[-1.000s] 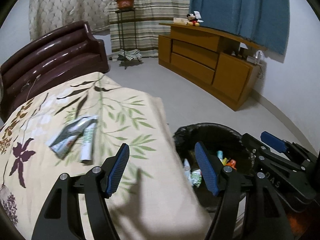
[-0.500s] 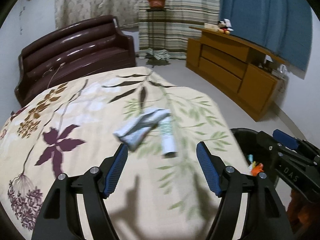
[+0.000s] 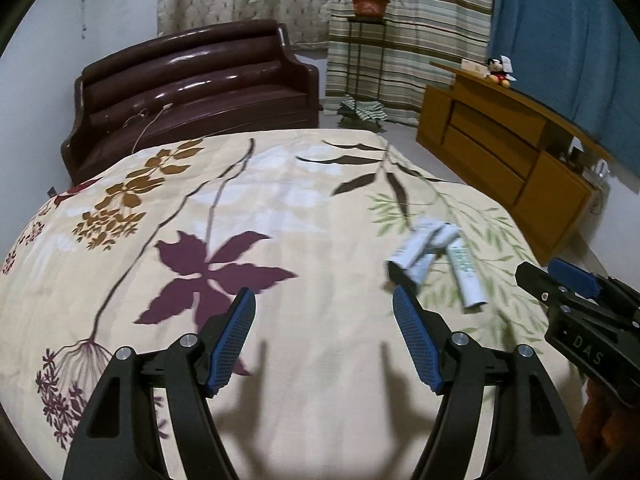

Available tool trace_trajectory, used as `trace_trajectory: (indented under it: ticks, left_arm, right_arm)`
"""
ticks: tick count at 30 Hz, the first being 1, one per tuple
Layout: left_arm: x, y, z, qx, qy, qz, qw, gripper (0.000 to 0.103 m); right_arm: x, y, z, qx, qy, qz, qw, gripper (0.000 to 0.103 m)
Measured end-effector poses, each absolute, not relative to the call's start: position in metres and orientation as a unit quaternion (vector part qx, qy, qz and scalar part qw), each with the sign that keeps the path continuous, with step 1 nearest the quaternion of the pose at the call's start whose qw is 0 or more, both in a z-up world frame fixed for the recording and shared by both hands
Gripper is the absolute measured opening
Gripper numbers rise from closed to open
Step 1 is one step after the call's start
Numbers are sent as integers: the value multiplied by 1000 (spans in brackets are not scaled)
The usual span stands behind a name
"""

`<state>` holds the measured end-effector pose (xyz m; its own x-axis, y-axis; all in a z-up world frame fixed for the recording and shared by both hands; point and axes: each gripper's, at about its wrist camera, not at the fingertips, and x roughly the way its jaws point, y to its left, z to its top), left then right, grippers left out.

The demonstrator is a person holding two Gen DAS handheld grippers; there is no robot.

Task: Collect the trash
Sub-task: 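Move both tools back over the remaining tubes on the bed, then grasp the white-green tube with the right tool, then grasp the white-silver tube with the left tool while the right tool holds its tube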

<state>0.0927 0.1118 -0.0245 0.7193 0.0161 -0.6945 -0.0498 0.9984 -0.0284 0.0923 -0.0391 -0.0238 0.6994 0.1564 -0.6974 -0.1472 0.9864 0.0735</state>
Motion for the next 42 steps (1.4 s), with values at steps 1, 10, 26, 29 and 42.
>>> trace_trajectory:
  ticks: [1,10,26,29,42]
  left_arm:
    - [94,115,-25,-24,375,19,927,69]
    - [100,148,-30,-41,381,32,923,71]
    - [111,137,-33,-45,390,1,920,72]
    - [112,130,-31,-41,388,-7,921,72]
    - [126,88,-21,-16,381,-45,923,73]
  right_arm:
    - [95,-34,-24,5,381,85,921,49]
    - [120,1,-37,-18,406,87,910,49]
    - [134,7,-52,-33,433,77,898,17]
    - [133,3,-51,-29,429,75,900,17]
    - [130,-30,-43,-6,413,54,909,17]
